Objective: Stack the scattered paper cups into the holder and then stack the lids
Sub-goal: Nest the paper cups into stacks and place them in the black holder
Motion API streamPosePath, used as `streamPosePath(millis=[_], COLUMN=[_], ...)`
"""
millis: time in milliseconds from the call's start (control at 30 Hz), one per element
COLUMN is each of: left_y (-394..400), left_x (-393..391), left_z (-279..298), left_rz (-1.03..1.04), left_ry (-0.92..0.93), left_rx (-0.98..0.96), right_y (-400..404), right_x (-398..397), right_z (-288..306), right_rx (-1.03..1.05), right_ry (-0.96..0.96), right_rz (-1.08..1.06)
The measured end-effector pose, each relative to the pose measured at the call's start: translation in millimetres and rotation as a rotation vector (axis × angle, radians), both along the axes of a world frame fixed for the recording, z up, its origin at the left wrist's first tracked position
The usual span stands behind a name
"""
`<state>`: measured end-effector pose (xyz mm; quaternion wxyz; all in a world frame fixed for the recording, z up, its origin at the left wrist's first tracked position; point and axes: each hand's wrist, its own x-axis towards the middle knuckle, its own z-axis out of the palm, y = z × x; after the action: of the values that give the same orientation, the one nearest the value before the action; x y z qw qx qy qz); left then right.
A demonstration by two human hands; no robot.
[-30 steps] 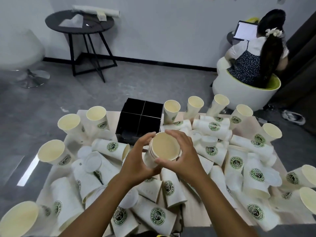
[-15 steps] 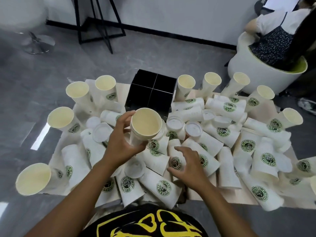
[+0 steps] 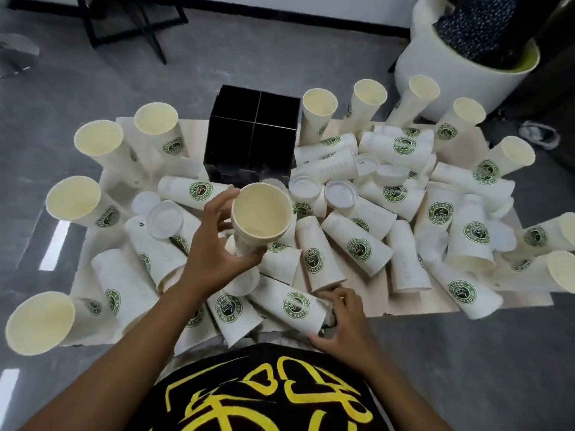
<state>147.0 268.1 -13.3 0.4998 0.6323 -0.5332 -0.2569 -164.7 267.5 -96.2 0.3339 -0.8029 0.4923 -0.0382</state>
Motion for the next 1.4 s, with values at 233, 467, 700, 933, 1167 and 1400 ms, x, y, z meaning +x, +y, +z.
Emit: streamPosePath(millis=[233,467,700,933,1167,1400], left_y=[-5.1,-9.3,-11.6,-12.3,-17.5,-13.9], left_x=[-9.5,-11.7,-7.3,5.9,15.0,7.9], left_z=[-3.3,1.2,4.9,5.9,15.4,26.9], left_rz=[-0.096,-0.137,-0.13,-0.095,-0.019,0.0], left_ry=[-0.008,0.009,0.021,-0.002,-0.038,-0.098], left_rx=[-0.001,0.012,0.021,0.034,0.025,0.008], right_y=[15.2,18.9,-6.5,-69.3,-106.1,-113.4], right_x=[-0.1,0.4,1.4,22.6,66.0,118.9], right_z=[-17.4,-0.1,85.8,186.1,239.2,211.5], right_rx=[0.012,0.052,-0.113,-0.318,-0.422,-0.257], right_ry=[0.058,-0.185,-0.438,-0.749,-0.844,-0.685], right_rz=[-0.088,-0.237,-0.377,-0.387,-0.193,0.082])
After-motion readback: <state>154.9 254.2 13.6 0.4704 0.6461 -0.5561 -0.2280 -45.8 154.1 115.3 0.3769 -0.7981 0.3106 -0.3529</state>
